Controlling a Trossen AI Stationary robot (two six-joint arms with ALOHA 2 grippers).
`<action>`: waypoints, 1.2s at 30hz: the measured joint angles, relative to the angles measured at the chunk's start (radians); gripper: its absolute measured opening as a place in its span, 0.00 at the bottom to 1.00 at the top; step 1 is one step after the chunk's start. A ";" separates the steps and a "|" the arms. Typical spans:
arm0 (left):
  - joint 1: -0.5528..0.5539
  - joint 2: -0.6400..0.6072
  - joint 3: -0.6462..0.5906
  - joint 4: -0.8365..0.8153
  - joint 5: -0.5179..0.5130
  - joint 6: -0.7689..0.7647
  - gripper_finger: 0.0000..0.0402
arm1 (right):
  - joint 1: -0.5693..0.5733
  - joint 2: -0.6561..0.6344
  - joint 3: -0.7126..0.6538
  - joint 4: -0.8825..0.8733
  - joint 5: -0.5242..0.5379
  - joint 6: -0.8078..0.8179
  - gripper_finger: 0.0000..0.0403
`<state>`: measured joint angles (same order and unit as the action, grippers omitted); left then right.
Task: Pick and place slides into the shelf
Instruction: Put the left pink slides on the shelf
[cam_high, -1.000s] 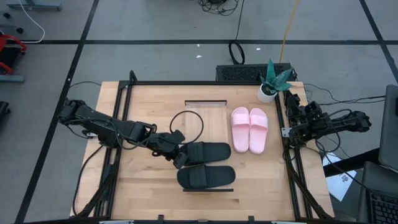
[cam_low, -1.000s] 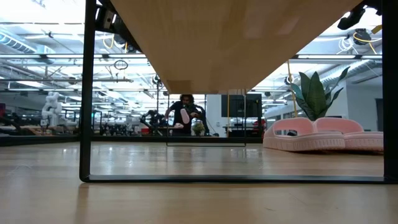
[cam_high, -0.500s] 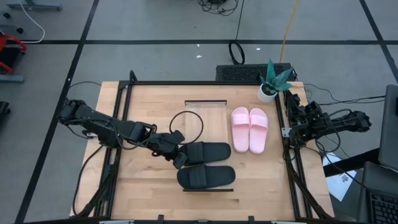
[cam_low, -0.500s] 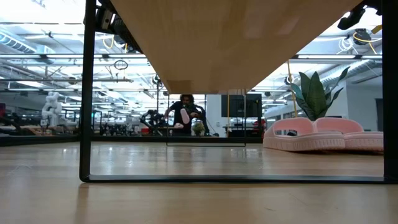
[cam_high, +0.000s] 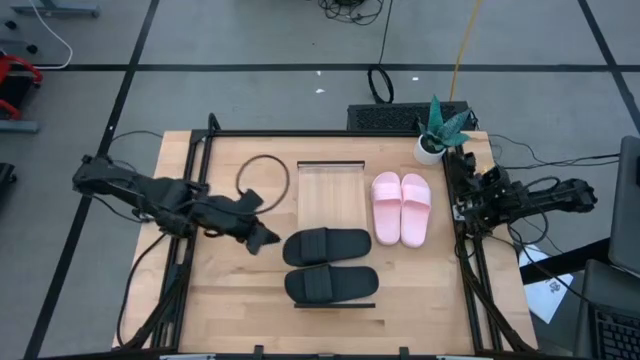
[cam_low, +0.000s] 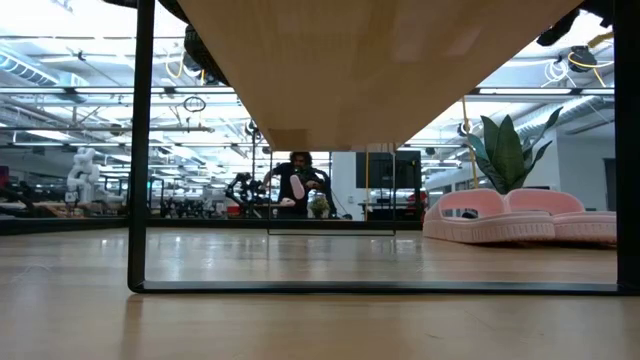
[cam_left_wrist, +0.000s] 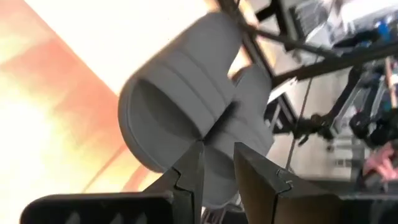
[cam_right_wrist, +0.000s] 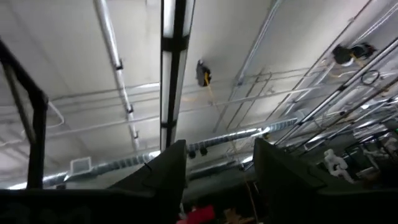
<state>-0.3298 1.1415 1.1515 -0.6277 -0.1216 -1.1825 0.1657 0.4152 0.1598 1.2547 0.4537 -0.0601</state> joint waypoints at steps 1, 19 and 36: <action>-0.008 -0.015 0.000 -0.008 -0.026 -0.005 0.21 | 0.000 0.001 0.012 -0.033 -0.022 0.009 0.44; -0.032 -0.064 0.000 -0.246 -0.090 -0.057 0.21 | 0.000 0.163 0.858 -1.635 -0.156 0.008 0.44; -0.031 -0.064 0.000 -0.243 -0.116 -0.066 0.21 | -0.120 0.460 1.066 -2.250 -0.092 0.161 0.44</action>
<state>-0.3611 1.0775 1.1511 -0.8703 -0.2379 -1.2489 0.0457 0.8750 1.2259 -0.9951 0.3615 0.1005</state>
